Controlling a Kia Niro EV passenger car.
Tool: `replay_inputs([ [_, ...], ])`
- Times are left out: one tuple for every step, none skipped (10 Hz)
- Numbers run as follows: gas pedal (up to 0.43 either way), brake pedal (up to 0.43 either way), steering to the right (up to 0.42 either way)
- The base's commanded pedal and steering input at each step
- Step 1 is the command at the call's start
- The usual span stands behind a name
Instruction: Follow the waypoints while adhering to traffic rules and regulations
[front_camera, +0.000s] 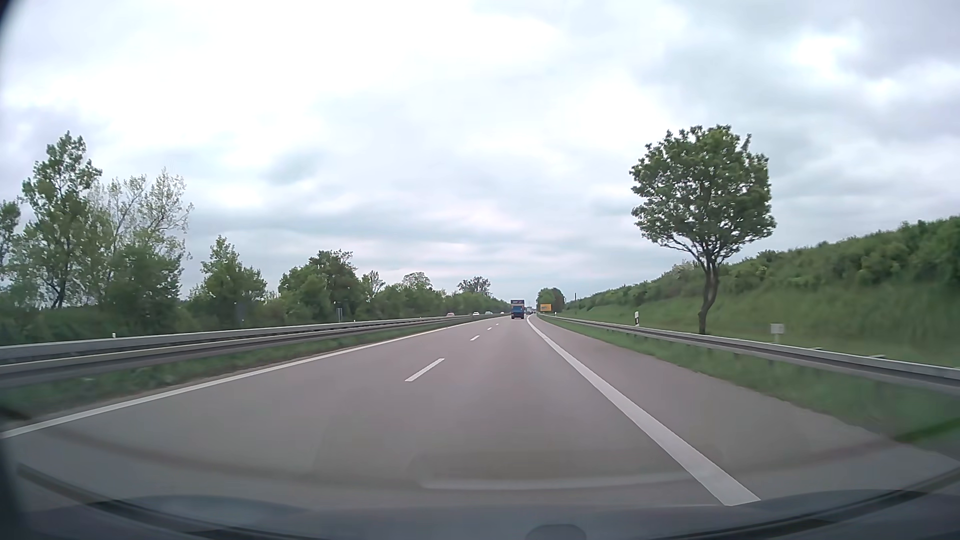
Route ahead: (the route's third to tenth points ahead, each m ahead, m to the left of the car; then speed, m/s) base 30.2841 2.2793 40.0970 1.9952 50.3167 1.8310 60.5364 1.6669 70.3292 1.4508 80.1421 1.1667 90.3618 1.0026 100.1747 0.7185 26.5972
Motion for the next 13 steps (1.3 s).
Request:
replay_inputs([
  [0.000,0.000,0.000],
  [0.000,0.000,0.000],
  [0.020,0.000,0.000],
  [0.110,0.000,0.000],
  [0.157,0.000,0.000],
  [0.220,0.000,0.000],
  [0.248,0.000,0.000],
  [0.287,0.000,0.000],
  [0.331,0.000,0.000],
  [0.350,0.000,0.000],
  [0.350,0.000,0.000],
  [0.339,0.000,0.000],
  [0.260,0.000,0.000],
])
